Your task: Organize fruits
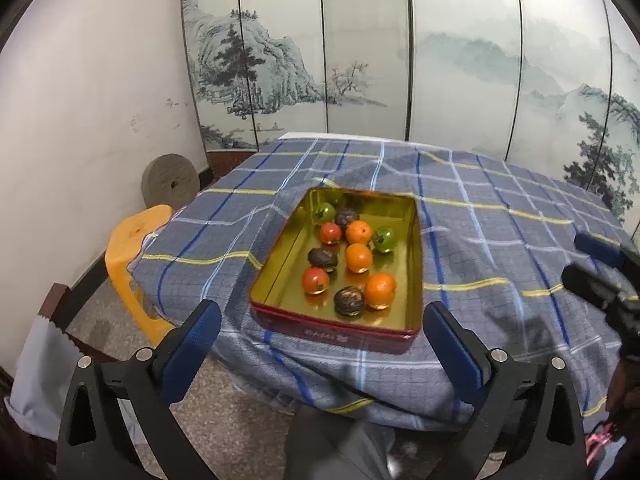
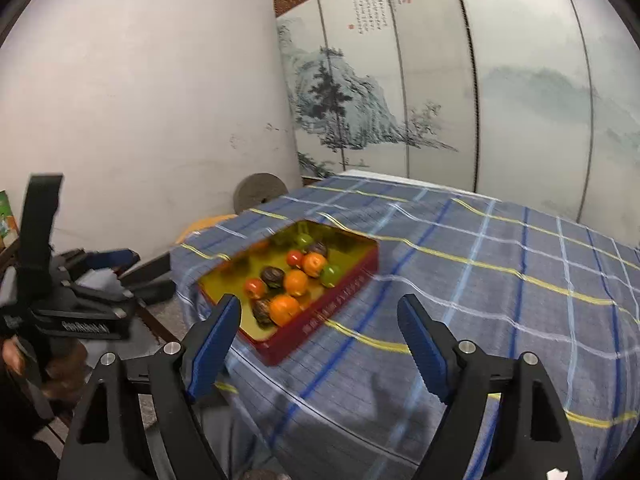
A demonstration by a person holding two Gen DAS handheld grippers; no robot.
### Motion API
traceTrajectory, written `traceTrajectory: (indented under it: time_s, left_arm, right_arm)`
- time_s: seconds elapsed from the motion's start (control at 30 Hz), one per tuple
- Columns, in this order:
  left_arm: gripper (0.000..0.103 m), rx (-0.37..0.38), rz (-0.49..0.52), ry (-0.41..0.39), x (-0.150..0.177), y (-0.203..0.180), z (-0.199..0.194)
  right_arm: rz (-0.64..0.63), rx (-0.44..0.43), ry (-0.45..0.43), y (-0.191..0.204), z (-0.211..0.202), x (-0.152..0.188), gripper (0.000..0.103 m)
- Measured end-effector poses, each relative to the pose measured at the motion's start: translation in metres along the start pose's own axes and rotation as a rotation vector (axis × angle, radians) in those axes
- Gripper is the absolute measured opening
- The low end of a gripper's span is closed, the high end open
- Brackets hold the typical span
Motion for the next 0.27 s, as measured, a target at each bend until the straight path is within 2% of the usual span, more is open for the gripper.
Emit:
traceTrajectory:
  time_s: [0.17, 0.27]
  left_arm:
    - [0.101, -0.012, 0.007, -0.051, -0.006, -0.011, -0.008]
    - [0.102, -0.017, 0.019, -0.038, -0.010, -0.018, -0.006]
  right_arm:
    - [0.041, 0.031, 0.032, -0.029, -0.002, 0.016, 0.082]
    - [0.050, 0.098, 0.091, -0.065, 0.005, 0.027, 0.084]
Point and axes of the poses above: each gripper's, at about its wrist camera, not at the fingertips, and z roughly the way its jaws point, y to its left, x to its underside, the point moved 1 cm from there along z, roughly the way its jaws point, and after that the axes turned 6 degrees about -z, right-handed, at the moved point
